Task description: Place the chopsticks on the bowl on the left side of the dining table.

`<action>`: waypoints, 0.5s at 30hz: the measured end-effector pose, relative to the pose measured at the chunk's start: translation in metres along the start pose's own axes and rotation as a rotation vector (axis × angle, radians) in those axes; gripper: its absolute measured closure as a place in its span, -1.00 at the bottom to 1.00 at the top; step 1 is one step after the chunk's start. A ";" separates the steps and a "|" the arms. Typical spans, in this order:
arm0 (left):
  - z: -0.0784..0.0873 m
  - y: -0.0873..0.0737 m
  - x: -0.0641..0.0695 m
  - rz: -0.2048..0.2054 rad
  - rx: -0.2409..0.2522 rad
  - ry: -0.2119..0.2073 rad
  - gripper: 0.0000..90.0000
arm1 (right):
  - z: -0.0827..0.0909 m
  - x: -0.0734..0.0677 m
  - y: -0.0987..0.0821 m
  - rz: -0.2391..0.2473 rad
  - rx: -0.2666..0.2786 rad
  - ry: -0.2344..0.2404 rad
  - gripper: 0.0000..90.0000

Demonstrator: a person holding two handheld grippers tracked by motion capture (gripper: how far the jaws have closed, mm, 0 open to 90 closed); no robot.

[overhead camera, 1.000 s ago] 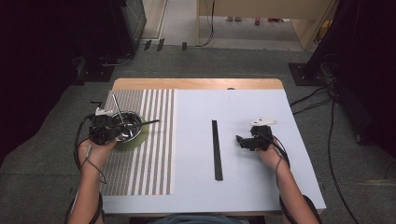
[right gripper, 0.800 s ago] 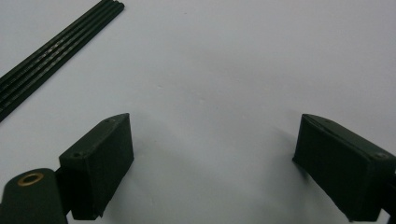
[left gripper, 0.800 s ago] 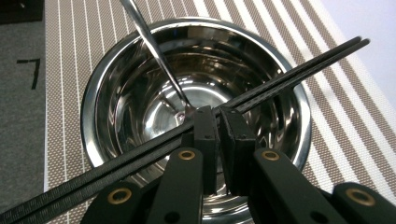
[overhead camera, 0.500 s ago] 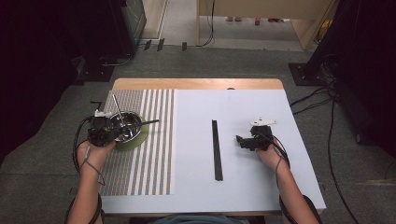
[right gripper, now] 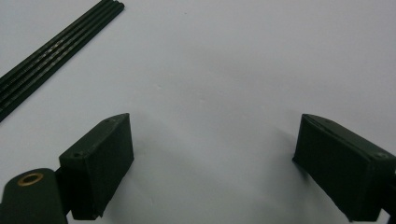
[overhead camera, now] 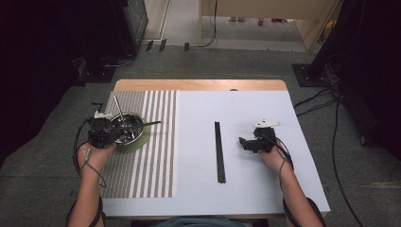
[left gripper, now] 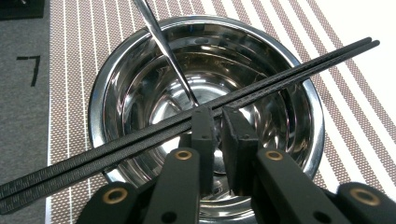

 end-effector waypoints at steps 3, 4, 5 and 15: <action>0.003 0.003 0.002 0.007 0.016 -0.016 0.75 | 0.000 0.000 0.000 0.000 0.000 0.000 -0.75; 0.004 0.004 0.002 0.008 0.023 -0.019 0.70 | 0.000 0.000 0.000 0.000 0.000 0.000 -0.75; 0.006 0.006 0.003 0.011 0.032 -0.020 0.64 | 0.000 0.000 0.000 0.001 0.000 0.001 -0.75; 0.011 0.018 0.011 -0.017 0.084 -0.020 0.06 | 0.000 0.000 0.000 0.001 0.000 0.001 -0.75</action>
Point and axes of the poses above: each handheld gripper's, and its own axes: z roughly backward along the jaws, y roughly out of its top, x roughly to its right, the point moved 10 cm from there along -z, roughly forward along the jaws, and after that the axes turned 2 degrees about y, right-handed, at the moved point
